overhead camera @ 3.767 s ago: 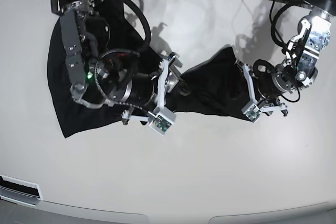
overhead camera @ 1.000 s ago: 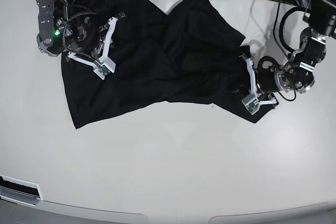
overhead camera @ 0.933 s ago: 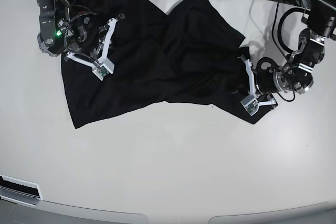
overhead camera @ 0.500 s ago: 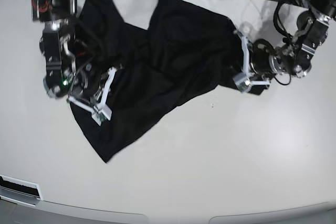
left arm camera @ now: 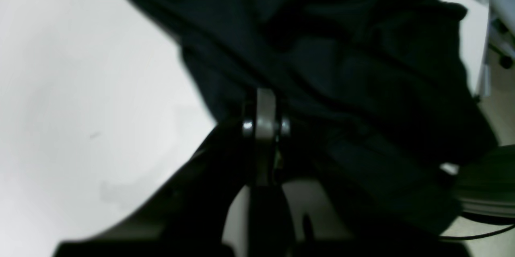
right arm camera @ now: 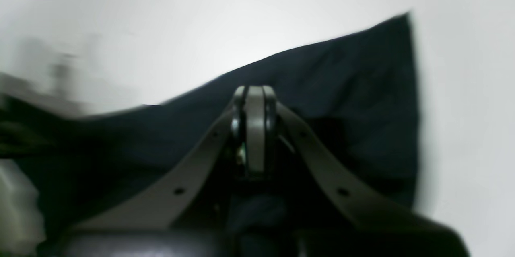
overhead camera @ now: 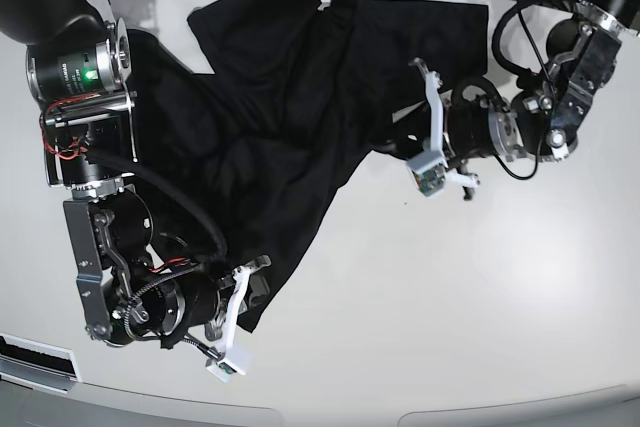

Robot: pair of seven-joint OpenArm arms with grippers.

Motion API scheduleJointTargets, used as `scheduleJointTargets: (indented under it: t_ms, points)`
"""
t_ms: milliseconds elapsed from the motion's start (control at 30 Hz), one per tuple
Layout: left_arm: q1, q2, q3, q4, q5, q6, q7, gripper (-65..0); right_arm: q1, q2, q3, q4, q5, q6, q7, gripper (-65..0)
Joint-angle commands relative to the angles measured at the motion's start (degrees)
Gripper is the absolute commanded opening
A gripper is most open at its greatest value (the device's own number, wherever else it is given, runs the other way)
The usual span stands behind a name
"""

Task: Layout the t-shirt on the table in an organized manner, then fold the t-shirt properly
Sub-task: 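Lift the shirt with the right gripper and shake it out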

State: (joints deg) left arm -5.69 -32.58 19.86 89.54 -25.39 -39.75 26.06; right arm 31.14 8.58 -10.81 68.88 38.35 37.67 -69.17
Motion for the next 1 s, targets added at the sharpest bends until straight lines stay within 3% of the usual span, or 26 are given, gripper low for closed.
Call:
scheduleJointTargets:
  t_ms: [0,67,133,200,300,367,433,533,633,767,833,867,967]
  points:
    - [-1.86,-0.81,-1.40,0.83,-1.07,-0.25,-1.57,-65.0,1.03,-0.17,0.02,0.92,3.48,0.74,-1.40,-65.0]
    - [-2.78,-1.14,-3.48,0.83,-1.05,-0.25,-1.53,-65.0,-0.31,-0.13,0.02,0.92,4.37,-0.85,-4.46,-65.0]
    - [-3.28,-1.62,-6.08,0.85,-1.09,-0.25,-1.49,-65.0,-2.27,0.11,0.02,0.92,-0.96,-3.93,-4.00,-65.0]
    - [-3.23,-2.45,-8.92,0.83,-1.11,2.62,-1.03,-65.0,-4.85,0.22,0.04,0.87,-11.17,-8.09,0.72,-65.0]
    - [-3.23,-2.99,-13.20,0.83,-1.11,8.68,2.99,-65.0,-9.25,0.13,0.02,0.42,-27.69,-19.32,10.93,-65.0]
    - [-3.23,-3.02,-15.98,0.83,-1.11,12.20,5.44,-65.0,-11.41,0.00,0.02,-1.07,-32.72,-24.94,16.41,-65.0]
    - [-3.23,-3.02,-18.45,0.83,-1.18,13.64,7.08,-65.0,-12.26,-0.52,-0.04,-4.09,-32.50,-25.88,20.06,-65.0]
    - [-3.17,-3.04,-20.96,0.83,-2.21,13.66,8.35,-65.0,-11.93,-3.32,-0.02,-10.64,-32.46,-23.45,22.60,-65.0]
    - [-3.21,-3.04,-21.55,0.83,-3.74,13.66,9.40,-65.0,-10.58,-7.04,-0.02,-16.63,-32.46,-18.40,24.52,-65.0]
    - [-3.21,-2.99,-21.53,0.83,-4.09,13.62,9.38,-65.0,-9.05,-12.94,-0.09,-18.10,-32.06,-6.56,27.76,-65.0]
    - [-3.21,-2.99,-21.53,0.83,-4.09,13.42,9.35,-65.0,-7.87,-16.11,-0.09,-18.05,-29.70,0.44,27.76,-65.0]
    - [-3.21,-2.99,-21.53,0.83,-4.11,13.42,9.35,-65.0,-7.32,-17.58,-0.20,-17.94,-27.98,2.33,27.54,-65.0]
    - [-3.23,-2.99,-21.53,0.83,-4.07,13.42,9.31,-65.0,-5.31,-17.58,-2.69,-16.44,-24.55,2.33,26.84,-65.0]
